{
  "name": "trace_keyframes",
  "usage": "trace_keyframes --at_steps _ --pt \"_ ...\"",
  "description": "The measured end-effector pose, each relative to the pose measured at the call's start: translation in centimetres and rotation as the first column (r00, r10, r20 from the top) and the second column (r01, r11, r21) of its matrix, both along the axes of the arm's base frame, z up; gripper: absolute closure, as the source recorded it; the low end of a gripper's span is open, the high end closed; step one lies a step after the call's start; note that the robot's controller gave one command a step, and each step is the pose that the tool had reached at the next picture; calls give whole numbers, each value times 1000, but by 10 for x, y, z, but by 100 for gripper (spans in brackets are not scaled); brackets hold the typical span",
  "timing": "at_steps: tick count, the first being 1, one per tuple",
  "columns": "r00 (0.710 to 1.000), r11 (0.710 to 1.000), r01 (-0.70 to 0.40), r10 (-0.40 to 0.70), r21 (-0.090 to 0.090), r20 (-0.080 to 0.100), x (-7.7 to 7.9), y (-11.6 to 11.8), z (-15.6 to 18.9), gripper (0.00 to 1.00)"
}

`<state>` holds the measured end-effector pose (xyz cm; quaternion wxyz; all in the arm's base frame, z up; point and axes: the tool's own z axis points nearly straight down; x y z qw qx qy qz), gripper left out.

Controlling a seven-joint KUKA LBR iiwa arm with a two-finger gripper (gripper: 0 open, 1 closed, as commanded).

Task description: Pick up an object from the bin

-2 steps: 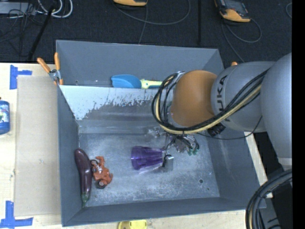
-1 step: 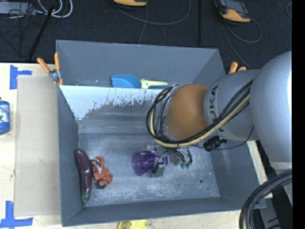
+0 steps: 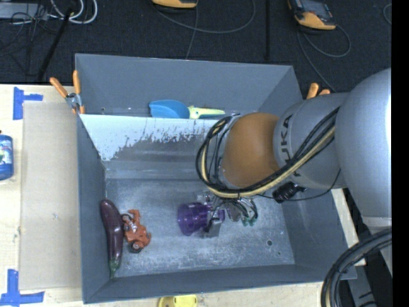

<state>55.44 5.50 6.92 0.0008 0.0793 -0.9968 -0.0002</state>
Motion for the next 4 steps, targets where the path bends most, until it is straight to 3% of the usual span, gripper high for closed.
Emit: trace_keyframes --at_steps 1,2,3,4 --pt "1000 1000 1 -1 0 -4 0 0 3 100" --pt "947 947 -320 320 1 1 22 26 2 100" --pt "947 947 -320 320 1 2 22 26 2 100" --pt "960 960 -281 281 -1 9 12 12 179 100"
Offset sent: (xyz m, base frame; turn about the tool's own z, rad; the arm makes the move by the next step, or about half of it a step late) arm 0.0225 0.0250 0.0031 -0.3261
